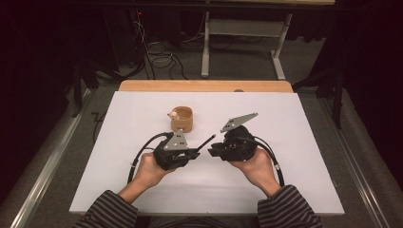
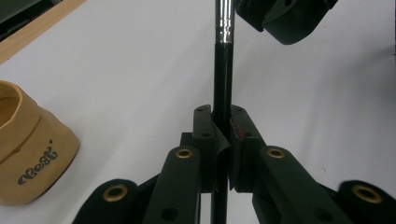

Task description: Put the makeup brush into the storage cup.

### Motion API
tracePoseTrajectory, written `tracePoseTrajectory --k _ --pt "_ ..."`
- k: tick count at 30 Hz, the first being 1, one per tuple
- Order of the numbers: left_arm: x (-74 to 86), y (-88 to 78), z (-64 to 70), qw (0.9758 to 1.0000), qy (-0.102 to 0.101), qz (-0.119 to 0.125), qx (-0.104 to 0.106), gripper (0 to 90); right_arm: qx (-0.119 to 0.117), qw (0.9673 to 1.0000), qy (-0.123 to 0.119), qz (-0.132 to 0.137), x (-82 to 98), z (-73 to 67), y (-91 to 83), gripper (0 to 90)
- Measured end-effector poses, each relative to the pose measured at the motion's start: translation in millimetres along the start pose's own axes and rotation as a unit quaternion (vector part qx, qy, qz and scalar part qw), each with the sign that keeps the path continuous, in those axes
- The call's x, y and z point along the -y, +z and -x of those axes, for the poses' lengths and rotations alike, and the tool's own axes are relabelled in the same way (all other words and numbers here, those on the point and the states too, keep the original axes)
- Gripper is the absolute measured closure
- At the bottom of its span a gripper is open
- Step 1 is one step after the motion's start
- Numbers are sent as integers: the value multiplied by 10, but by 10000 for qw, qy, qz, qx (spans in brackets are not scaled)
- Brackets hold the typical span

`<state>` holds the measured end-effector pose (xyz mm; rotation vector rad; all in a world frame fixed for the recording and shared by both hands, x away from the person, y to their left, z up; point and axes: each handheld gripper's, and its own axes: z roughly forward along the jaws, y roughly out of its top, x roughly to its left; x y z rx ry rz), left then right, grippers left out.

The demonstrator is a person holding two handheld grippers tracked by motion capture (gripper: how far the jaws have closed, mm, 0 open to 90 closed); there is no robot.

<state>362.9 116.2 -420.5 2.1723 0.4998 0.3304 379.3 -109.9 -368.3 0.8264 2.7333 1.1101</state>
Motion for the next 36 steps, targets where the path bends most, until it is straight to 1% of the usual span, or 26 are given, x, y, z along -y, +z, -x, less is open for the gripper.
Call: tracePoseTrajectory --k 8,16,19,23,25,30,32,36 --pt "-1 11 5 10000 -23 3 38 837 -54 9998 60 204 -43 12 2 777" --pt "2 17 3 10000 -53 8 46 837 -41 9995 46 298 -70 -8 -1 782" --pt "0 26 17 10000 -7 -11 24 836 -33 9994 44 329 -80 -17 -1 782" --pt "1 41 24 10000 -21 -20 51 836 -44 9991 57 418 -98 -27 -4 791" --pt "1 47 28 10000 -24 -23 67 836 -86 9988 62 476 -110 -30 -2 794" --pt "6 76 39 9999 -32 -46 95 833 -178 9984 -55 535 -153 -83 16 824" --pt "5 80 44 9999 6 -70 86 828 -228 9982 -120 534 -175 -106 29 837" --pt "8 73 45 10000 -8 -19 75 812 -311 9980 -186 511 -218 -141 48 851"
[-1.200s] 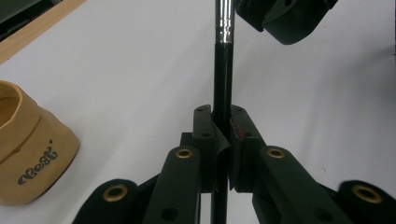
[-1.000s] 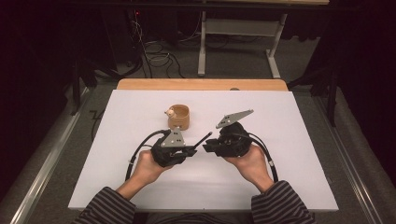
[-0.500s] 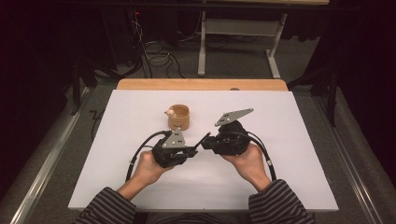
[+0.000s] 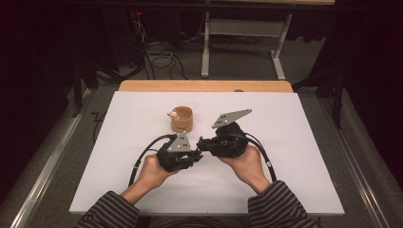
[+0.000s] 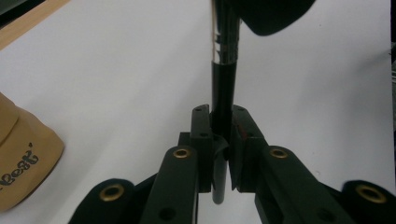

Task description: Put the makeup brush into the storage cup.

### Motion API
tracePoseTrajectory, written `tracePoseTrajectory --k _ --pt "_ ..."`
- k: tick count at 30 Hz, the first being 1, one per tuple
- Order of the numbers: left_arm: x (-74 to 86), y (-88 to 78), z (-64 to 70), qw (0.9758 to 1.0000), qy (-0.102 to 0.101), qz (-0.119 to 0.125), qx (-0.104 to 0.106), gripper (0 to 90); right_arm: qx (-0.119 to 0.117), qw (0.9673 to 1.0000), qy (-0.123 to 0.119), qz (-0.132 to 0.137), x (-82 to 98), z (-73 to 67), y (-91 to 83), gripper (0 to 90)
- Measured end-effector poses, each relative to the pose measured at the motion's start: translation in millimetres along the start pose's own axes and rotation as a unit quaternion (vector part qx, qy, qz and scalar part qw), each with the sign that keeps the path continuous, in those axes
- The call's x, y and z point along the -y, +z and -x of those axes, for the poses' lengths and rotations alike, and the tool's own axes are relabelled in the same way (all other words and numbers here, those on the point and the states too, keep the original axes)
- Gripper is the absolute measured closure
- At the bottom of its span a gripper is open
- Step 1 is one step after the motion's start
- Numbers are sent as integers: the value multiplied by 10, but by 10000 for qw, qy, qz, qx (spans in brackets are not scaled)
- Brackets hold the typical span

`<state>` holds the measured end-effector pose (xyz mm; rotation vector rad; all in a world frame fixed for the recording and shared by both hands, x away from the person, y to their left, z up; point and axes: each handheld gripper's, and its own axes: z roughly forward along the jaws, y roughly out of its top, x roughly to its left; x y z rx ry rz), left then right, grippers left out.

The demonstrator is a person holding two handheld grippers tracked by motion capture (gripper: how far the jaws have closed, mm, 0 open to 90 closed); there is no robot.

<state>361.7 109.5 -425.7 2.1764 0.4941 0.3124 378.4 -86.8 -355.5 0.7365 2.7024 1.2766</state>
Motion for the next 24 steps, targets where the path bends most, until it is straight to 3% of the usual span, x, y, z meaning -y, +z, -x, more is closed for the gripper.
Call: tracePoseTrajectory --k 5,9,15,24 --pt "-8 -44 -1 9997 35 213 -113 719 -25 9999 -67 -114 -31 -28 33 853" --pt "-23 -95 9 9993 43 345 -144 698 53 9997 -158 -185 -53 -37 35 853" --pt "-50 -137 24 9989 86 420 -202 730 8 9994 -221 -269 -87 -58 59 853" --pt "-55 -184 -6 9991 -16 421 -90 815 -19 9988 -323 -366 -136 -100 103 852"
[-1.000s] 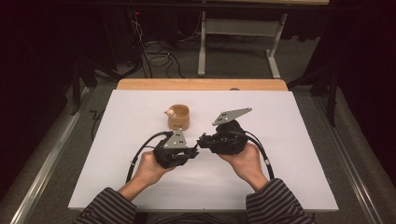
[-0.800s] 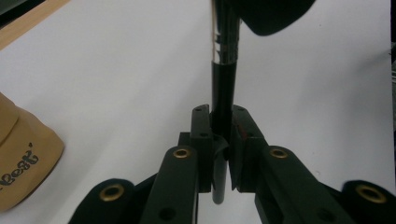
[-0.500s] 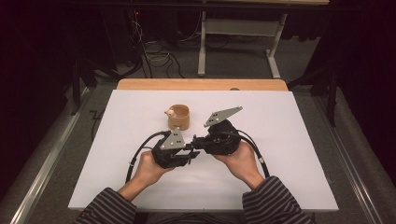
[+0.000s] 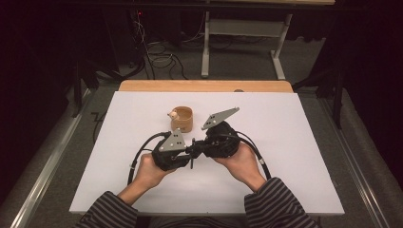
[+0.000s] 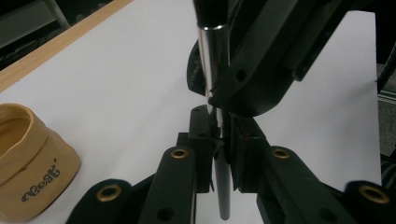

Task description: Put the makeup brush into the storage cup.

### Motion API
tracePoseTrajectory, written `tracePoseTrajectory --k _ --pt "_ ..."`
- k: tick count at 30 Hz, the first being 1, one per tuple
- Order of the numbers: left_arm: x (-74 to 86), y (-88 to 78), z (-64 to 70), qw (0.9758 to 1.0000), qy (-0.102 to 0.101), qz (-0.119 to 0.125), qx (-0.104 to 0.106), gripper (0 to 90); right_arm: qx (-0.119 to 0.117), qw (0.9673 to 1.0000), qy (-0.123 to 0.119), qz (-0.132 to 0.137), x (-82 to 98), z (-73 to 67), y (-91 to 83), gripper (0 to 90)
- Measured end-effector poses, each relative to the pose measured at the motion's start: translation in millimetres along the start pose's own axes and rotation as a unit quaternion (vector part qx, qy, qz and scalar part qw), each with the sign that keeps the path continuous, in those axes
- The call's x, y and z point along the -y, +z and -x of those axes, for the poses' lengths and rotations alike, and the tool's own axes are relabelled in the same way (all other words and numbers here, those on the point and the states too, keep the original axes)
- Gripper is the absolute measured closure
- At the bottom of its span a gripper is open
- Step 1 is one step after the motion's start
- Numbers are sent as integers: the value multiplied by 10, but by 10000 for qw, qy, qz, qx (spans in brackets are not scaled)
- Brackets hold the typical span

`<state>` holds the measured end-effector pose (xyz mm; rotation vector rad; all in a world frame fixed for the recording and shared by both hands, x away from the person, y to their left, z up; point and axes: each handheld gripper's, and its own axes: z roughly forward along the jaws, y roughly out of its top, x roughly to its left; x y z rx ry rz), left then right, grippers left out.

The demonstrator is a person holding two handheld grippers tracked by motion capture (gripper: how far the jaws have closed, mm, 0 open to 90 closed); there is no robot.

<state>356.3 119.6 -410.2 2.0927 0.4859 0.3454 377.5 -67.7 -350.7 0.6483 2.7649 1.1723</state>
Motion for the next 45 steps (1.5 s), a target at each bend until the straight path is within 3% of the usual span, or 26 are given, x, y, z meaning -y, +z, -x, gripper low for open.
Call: tracePoseTrajectory --k 17,32,37,45 --pt "3 -29 -15 10000 -74 49 -32 837 57 9999 -76 62 -2 -41 -4 837" --pt "16 -67 -114 9990 -437 128 25 837 183 9995 33 249 144 21 -115 681" --pt "18 -88 -117 9989 -452 153 -17 837 186 9989 93 408 222 53 -186 636" --pt "18 -74 -107 9986 -461 232 89 837 255 9978 131 596 334 85 -279 578"
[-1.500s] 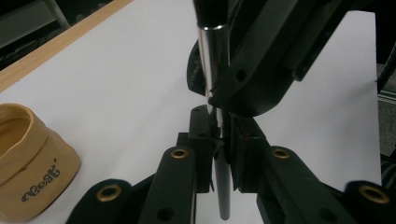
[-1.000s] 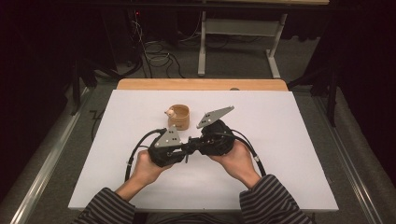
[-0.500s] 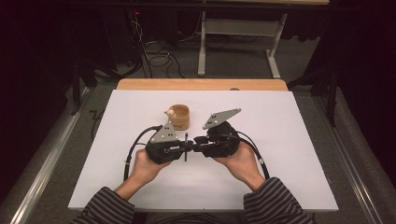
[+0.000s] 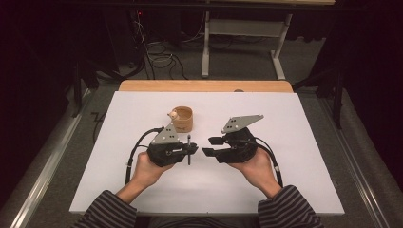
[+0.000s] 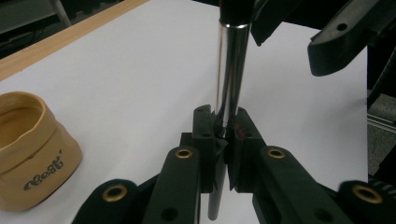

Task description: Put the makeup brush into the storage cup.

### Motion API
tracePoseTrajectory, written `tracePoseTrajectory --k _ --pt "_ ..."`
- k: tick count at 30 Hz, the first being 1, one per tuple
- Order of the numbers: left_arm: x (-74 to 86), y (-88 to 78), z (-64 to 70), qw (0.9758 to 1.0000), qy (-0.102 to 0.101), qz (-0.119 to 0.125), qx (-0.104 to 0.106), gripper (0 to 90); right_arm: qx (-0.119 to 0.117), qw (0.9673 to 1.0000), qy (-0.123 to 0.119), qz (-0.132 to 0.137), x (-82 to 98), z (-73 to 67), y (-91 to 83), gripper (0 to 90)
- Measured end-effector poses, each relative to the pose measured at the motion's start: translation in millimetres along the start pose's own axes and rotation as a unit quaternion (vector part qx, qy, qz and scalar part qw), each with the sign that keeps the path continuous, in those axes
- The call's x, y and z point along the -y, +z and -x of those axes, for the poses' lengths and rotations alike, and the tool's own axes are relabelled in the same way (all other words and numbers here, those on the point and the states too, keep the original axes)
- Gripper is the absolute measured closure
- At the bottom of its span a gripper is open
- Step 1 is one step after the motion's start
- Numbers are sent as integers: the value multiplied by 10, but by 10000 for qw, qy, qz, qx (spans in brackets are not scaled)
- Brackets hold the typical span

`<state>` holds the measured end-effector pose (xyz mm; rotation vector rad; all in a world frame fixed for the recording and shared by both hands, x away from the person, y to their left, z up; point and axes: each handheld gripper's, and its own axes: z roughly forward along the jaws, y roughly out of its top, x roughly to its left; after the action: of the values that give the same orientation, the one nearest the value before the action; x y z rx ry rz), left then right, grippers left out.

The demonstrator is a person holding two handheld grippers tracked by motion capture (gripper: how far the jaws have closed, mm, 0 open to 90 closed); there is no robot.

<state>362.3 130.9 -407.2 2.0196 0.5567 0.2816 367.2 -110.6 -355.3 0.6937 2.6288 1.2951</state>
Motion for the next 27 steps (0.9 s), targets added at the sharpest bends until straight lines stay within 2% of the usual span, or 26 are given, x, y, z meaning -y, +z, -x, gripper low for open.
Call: tracePoseTrajectory --k 11,22,27 --pt "12 -11 -11 9999 92 -102 -11 837 93 9997 85 212 107 59 -149 566" --pt "11 -38 -34 10000 39 -31 15 837 172 9991 153 352 172 96 -200 551" --pt "10 -53 -29 10000 34 -10 11 836 207 9983 267 478 233 146 -260 544"
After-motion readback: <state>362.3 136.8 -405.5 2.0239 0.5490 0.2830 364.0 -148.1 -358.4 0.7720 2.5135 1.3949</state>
